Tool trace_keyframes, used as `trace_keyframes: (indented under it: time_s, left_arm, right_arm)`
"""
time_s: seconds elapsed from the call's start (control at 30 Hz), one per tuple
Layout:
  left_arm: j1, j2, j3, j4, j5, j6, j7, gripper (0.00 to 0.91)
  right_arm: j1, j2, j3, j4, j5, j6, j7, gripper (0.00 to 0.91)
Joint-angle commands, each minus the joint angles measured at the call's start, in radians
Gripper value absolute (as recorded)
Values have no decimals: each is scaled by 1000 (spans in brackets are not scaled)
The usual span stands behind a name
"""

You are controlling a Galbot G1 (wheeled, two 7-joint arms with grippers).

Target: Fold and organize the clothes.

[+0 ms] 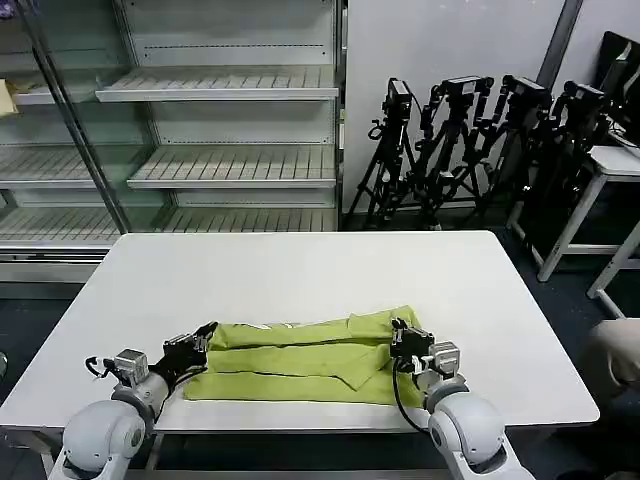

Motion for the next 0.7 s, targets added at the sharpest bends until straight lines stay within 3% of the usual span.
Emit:
trace_keyframes:
  time_s: [0.03, 0.6, 0.63, 0.67, 0.7]
  left_arm:
    - [33, -3, 2, -19, 12, -2, 1, 20]
    - [35, 2, -8, -13, 28, 31, 7, 20]
    - [37, 0, -8, -13, 38, 29, 15, 212]
    - [40, -1, -7, -13, 52, 29, 32, 907]
    - [43, 0, -4, -15, 65, 29, 35, 907]
  right_arm:
    - [-15, -2, 8, 15, 0, 1, -2, 0]
    - [-20, -12, 13, 7, -5, 1, -7, 0]
    - [-21, -13, 13, 7, -10, 1, -9, 0]
    - [-23, -14, 12, 6, -12, 1, -15, 282]
    - [-29, -16, 11, 5, -16, 1, -28, 907]
